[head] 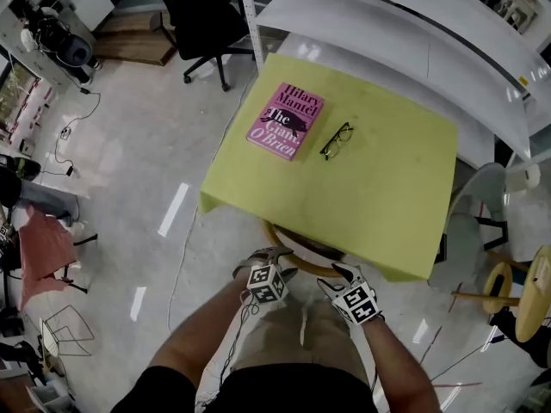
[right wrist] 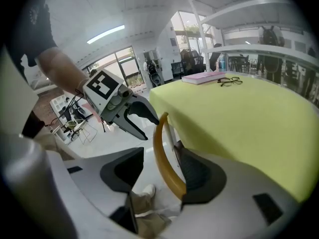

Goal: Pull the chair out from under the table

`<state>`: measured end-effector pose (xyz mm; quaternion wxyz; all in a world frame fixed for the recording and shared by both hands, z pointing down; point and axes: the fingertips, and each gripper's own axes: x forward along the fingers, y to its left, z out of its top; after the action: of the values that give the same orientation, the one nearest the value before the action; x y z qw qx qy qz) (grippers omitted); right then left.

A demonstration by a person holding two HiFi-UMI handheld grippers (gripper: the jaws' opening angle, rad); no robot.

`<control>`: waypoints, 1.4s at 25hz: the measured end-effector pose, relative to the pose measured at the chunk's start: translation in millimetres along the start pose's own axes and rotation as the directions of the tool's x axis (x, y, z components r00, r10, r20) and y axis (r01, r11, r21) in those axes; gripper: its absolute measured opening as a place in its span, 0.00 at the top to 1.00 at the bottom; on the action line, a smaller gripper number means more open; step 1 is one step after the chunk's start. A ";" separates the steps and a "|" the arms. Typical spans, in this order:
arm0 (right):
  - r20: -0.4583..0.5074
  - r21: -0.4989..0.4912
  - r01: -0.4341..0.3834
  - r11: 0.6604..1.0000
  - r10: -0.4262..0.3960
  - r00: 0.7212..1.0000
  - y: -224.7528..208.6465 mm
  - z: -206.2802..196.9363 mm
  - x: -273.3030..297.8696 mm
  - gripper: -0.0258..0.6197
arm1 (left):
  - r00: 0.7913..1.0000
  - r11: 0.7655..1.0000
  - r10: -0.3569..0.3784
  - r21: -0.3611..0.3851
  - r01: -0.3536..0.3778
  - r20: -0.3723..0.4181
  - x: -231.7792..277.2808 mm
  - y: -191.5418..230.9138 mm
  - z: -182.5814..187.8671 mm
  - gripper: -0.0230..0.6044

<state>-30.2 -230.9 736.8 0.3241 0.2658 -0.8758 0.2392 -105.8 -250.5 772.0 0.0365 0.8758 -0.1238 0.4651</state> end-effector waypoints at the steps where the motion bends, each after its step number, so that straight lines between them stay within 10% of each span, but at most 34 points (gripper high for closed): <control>1: -0.021 -0.018 -0.003 1.000 0.003 1.000 -1.1 -5.4 4.3 0.64 | 1.000 1.000 -0.006 0.019 0.006 -0.015 4.6 -1.5 -3.7 0.64; 23: -0.433 -0.362 -0.145 0.921 -0.028 0.901 -17.6 -92.0 68.1 0.62 | 0.970 0.928 -0.144 0.314 0.201 -0.198 52.2 2.2 -45.6 0.61; 35: -0.508 -0.350 -0.157 0.924 -0.047 0.860 -21.4 -96.0 72.6 0.67 | 0.922 0.916 -0.218 0.260 0.307 -0.319 51.5 1.5 -47.2 0.61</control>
<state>-21.7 -212.7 857.4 0.5808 0.1002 -0.7963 0.1360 -116.5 -252.9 841.0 -0.0188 0.8038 0.0758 0.5898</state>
